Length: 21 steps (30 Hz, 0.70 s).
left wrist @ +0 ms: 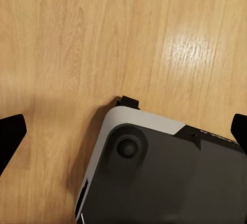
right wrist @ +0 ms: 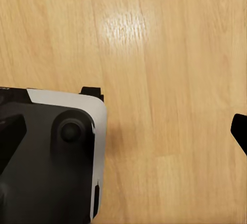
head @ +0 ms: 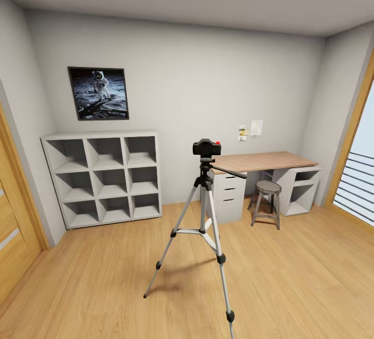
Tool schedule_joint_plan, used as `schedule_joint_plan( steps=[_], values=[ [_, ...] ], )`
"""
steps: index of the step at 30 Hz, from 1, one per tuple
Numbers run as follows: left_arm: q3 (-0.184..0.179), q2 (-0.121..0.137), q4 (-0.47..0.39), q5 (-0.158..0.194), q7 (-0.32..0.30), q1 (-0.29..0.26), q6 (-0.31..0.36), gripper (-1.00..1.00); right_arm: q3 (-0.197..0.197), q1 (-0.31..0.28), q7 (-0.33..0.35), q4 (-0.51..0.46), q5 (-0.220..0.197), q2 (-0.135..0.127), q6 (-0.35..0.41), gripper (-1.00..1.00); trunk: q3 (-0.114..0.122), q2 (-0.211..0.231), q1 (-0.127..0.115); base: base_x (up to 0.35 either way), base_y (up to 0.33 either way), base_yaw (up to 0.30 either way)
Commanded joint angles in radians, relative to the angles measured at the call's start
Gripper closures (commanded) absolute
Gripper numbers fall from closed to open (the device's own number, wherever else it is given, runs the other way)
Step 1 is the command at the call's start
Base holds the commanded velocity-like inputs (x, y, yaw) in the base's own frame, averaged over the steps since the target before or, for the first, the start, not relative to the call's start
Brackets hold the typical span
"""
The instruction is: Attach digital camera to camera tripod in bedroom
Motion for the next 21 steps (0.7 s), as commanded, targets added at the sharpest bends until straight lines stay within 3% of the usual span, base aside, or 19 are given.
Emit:
schedule_joint_plan(
  steps=[1, 21],
  values=[
    [-0.008, 0.001, -0.001, 0.007, 0.004, 0.000, -0.002, -1.00, -0.008, -0.001, 0.001, 0.003, 0.006, -0.001, -0.004, -1.00, 0.000, -0.001, 0.000, 0.000, 0.000, 0.000],
    [-0.009, 0.002, -0.001, 0.007, 0.004, 0.000, -0.002, -1.00, -0.006, -0.001, -0.001, 0.003, 0.007, 0.000, -0.010, -1.00, 0.008, -0.001, 0.000, 0.000, 0.000, 0.000]
  ],
)
